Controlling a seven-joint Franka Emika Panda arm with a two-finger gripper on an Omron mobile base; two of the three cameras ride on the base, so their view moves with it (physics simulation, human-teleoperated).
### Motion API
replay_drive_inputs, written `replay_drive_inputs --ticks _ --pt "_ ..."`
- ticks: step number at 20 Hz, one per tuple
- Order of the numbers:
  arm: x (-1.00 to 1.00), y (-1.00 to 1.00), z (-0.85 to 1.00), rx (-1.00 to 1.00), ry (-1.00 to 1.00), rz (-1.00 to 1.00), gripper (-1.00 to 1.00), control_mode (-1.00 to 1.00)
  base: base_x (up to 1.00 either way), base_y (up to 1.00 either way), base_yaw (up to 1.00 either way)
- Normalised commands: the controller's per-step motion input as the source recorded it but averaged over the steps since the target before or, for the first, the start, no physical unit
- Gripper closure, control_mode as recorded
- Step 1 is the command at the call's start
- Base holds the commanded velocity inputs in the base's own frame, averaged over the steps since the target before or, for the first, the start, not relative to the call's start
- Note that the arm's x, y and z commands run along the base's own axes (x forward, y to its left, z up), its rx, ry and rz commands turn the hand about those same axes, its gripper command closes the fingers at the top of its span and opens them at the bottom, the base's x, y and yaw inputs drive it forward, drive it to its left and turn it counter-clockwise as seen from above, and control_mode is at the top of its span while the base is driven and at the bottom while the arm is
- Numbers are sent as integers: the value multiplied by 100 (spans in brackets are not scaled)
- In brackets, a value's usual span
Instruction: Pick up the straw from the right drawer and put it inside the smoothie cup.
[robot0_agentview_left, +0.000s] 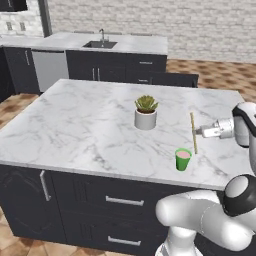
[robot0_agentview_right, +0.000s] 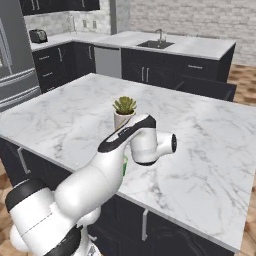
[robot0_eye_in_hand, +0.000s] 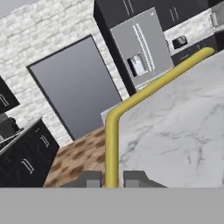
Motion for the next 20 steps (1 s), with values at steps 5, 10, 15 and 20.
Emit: replay_drive_inputs --ticks 5,10,15,20 --pt "9 0 -4 0 -20 -11 100 -100 0 0 0" --pt "20 0 -1 0 -8 -8 100 -100 0 0 0" --pt "14 0 0 0 0 -2 100 -100 0 0 0" --pt "0 -11 -11 0 0 0 100 -100 0 0 0"
